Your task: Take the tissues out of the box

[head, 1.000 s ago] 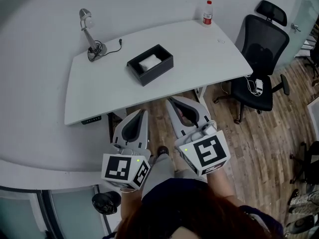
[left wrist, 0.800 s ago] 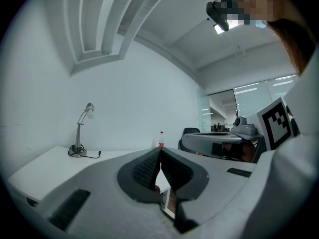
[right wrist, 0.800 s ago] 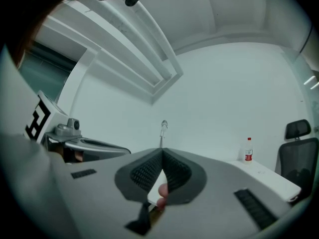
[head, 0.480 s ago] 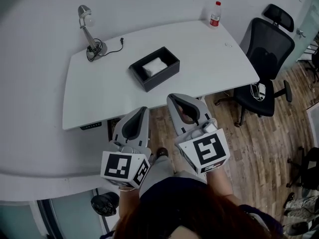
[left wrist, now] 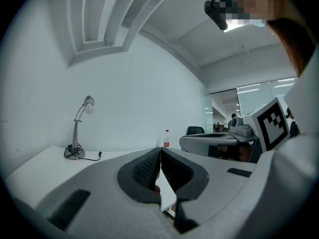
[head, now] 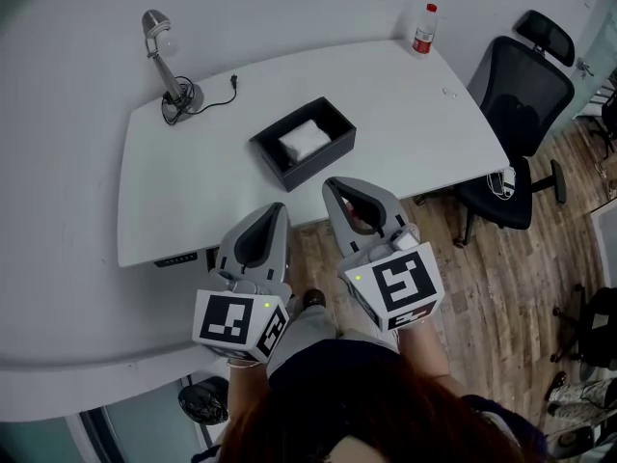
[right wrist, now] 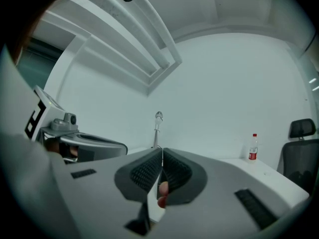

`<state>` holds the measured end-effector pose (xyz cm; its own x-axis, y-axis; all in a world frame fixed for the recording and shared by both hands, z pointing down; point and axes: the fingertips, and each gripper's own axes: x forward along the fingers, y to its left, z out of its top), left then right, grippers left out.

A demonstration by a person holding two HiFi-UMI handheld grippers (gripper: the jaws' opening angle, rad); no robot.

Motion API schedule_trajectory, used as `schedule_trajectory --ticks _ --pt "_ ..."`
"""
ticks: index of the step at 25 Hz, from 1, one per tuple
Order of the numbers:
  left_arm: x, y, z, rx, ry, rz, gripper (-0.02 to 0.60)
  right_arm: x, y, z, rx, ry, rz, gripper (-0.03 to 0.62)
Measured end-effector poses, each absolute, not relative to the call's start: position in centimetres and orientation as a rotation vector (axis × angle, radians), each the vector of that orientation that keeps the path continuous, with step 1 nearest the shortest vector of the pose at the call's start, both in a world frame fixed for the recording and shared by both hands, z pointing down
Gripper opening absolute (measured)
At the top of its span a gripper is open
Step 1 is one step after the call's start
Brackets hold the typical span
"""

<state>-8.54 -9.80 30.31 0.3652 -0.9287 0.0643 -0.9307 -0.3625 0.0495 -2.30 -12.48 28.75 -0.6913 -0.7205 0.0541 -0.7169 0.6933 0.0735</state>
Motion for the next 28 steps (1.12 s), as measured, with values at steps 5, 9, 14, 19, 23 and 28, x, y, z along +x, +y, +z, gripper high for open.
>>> schedule_trajectory --ticks 5,9,14,19,23,28 --pt "-10.0 -12.0 30.4 2.533 -1.71 0.024 0.021 -3.3 -14.8 29.4 1.211 -2.779 -0.052 0.028" --pt "-11.1 -13.8 30.4 2.537 -1.688 0.008 0.021 -4.2 -16.6 29.7 1.215 -2.736 -0.047 0.043" --pt "-12.2 -16.1 30.6 2.553 -1.652 -0.004 0.021 -5.2 -18.7 30.5 1.228 -2.683 -0.036 0.058" --pt "-13.4 -18.3 31.2 2.558 -1.605 -0.016 0.021 -6.4 -20.7 31.3 1.242 -2.635 -0.016 0.08" --pt "-14.4 -19.9 31.7 2.56 -1.569 -0.02 0.021 -7.2 -22.3 32.0 1.255 -2.595 0.002 0.087" --pt "-15.4 -21.2 32.3 2.549 -1.539 -0.035 0.021 -8.0 -23.4 33.1 1.244 -2.545 0.027 0.105"
